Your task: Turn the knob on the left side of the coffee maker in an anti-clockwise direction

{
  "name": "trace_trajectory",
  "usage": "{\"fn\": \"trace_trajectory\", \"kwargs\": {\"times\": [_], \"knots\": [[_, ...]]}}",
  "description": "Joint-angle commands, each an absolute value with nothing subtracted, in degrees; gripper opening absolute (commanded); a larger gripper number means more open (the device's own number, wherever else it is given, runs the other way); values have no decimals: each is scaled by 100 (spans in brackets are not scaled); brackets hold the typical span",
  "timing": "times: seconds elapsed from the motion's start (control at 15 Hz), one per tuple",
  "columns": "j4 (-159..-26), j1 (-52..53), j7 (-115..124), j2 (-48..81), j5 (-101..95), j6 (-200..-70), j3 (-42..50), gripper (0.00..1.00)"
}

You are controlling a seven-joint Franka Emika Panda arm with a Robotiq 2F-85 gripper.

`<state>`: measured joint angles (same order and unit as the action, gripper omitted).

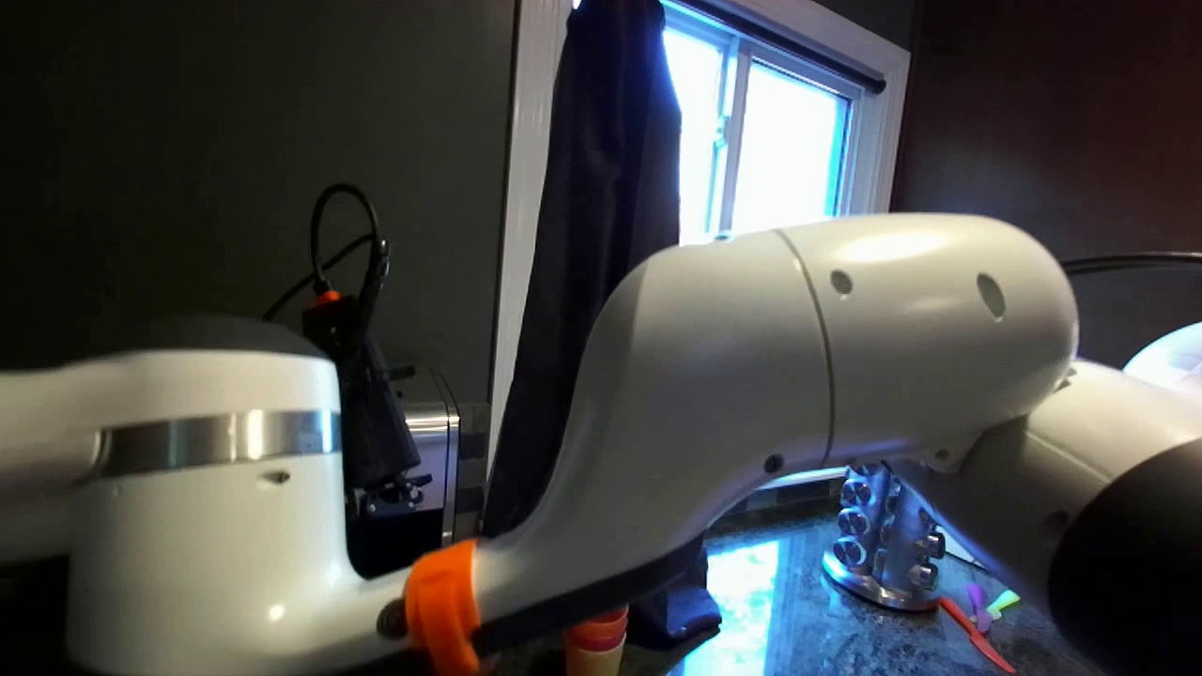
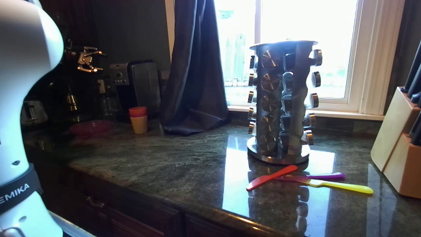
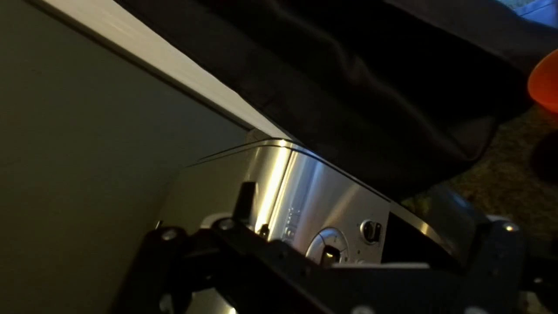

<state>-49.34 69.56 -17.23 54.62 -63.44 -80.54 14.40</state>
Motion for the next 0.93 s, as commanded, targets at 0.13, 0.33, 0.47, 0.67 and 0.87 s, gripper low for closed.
{"fn": "trace_trajectory", "kwargs": {"times": [0.13, 0.33, 0.47, 0.67, 0.87], "knots": [[-5003, 6663, -1732, 4428, -5500, -8263, 1063, 100], [-5166, 6483, -1476, 3840, -5143, -8441, 985, 100], [-5320, 6345, -1353, 3442, -4842, -8524, 929, 100], [-4930, 6341, -1505, 3605, -4896, -8419, 1041, 100], [-5096, 6282, -1449, 3391, -4803, -8440, 983, 100]]}}
